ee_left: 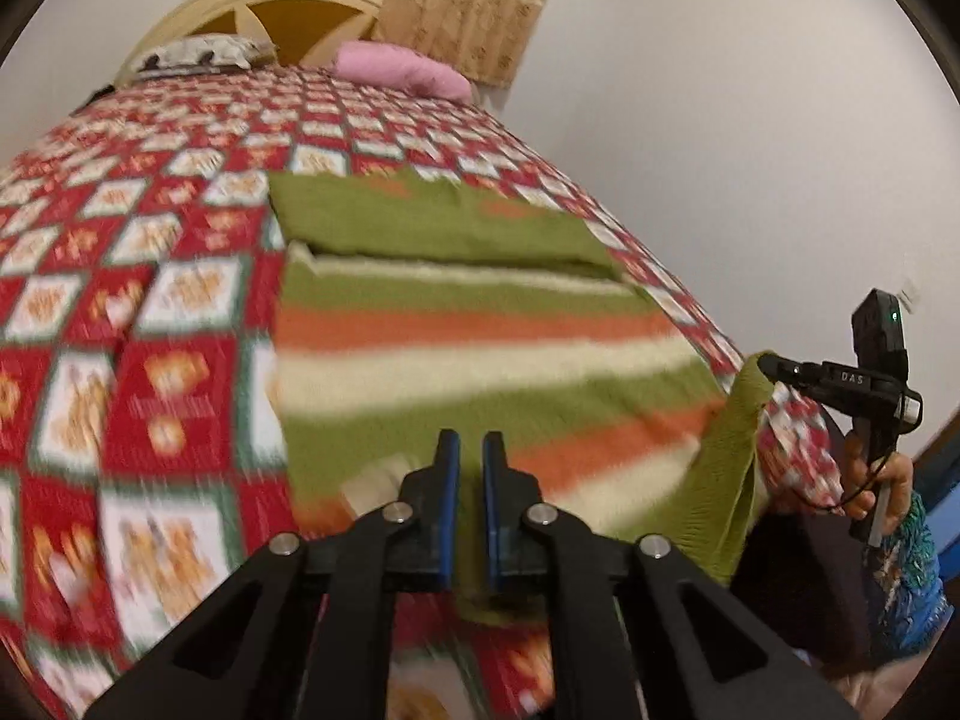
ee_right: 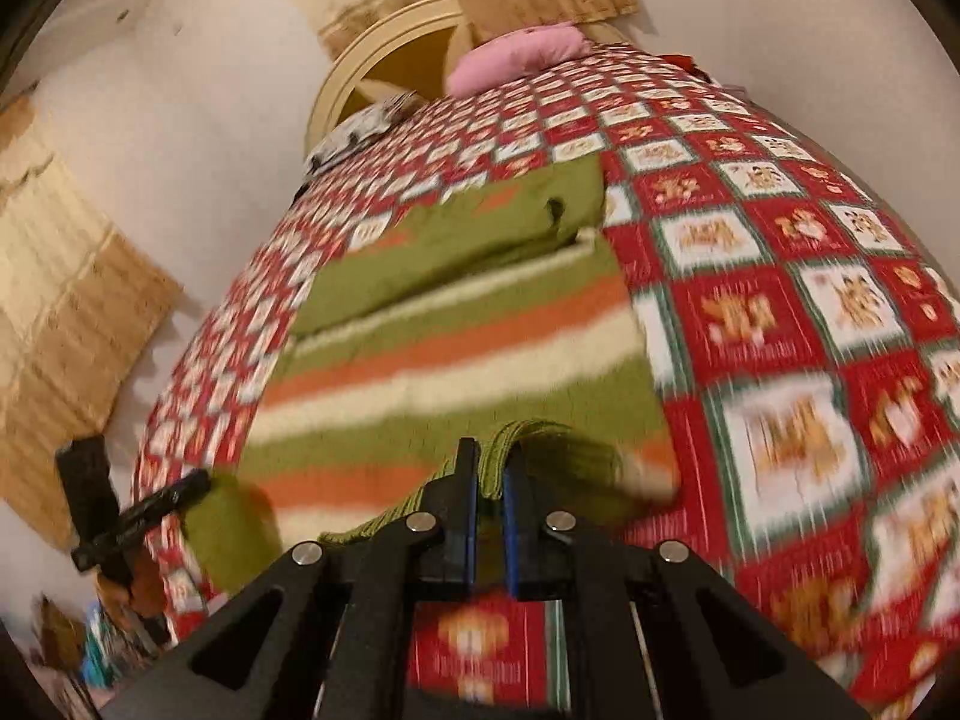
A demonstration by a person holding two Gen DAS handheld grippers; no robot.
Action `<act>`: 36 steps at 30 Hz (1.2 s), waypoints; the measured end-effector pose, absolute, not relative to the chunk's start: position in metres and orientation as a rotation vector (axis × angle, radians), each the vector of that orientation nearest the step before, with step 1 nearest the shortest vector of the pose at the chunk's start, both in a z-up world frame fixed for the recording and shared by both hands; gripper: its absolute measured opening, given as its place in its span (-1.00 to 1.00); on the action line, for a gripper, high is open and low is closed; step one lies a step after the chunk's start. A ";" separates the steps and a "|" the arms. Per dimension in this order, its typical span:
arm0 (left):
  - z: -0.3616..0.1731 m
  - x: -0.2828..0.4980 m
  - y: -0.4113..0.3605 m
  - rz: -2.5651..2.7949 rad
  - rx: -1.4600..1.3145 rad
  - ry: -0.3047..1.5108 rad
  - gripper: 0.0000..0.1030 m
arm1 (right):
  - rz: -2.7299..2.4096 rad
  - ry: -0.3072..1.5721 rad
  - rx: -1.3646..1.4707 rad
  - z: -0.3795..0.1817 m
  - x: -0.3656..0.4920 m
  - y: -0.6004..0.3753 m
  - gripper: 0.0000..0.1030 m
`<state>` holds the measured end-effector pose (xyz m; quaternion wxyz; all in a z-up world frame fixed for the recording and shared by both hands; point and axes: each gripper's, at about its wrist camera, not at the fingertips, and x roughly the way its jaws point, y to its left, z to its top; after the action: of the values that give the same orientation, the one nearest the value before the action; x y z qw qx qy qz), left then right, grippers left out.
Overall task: Fold small clothes
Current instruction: 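Grasp the sweater hem with the left tool while the right tool grasps the hem, then lift the ribbed hem with both tools and carry it toward the collar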
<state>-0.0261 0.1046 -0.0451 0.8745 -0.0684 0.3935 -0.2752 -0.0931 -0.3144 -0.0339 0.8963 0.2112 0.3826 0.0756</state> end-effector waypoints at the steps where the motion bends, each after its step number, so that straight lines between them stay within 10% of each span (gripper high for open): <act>1: -0.045 -0.017 0.106 -0.559 -0.138 0.819 -0.84 | 0.139 0.790 0.470 -0.038 -0.079 -0.320 -0.88; 7: -0.038 0.024 0.129 -0.490 -0.103 0.806 -0.82 | 0.010 0.859 0.480 -0.078 -0.027 -0.327 -0.88; 12: -0.039 0.009 0.136 -0.629 0.007 0.784 0.52 | -0.002 0.859 0.447 -0.084 -0.026 -0.326 -0.88; 18: -0.052 -0.011 0.124 -0.849 0.049 0.771 0.87 | -0.005 0.866 0.440 -0.084 -0.026 -0.325 -0.88; 22: -0.075 -0.001 0.094 -0.871 0.048 0.863 0.81 | -0.014 0.862 0.426 -0.086 -0.024 -0.322 -0.88; 25: -0.092 -0.002 0.072 -0.837 0.136 0.882 0.21 | -0.011 0.863 0.409 -0.084 -0.022 -0.320 -0.87; 27: -0.100 0.001 0.065 -0.820 0.143 0.897 -0.53 | 0.012 0.851 0.406 -0.078 -0.024 -0.320 -0.86; 33: -0.100 0.011 0.097 -0.778 -0.061 0.910 -0.81 | 0.012 0.664 0.517 -0.041 -0.053 -0.355 -0.08; 36: -0.106 0.011 0.104 -0.776 -0.118 0.921 -0.82 | -0.037 0.657 0.467 -0.035 -0.070 -0.363 -0.08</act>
<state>0.0105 0.1039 -0.1057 0.8223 -0.0556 0.4330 -0.3649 -0.0697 -0.3627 -0.0354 0.9197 0.2273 0.3195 -0.0180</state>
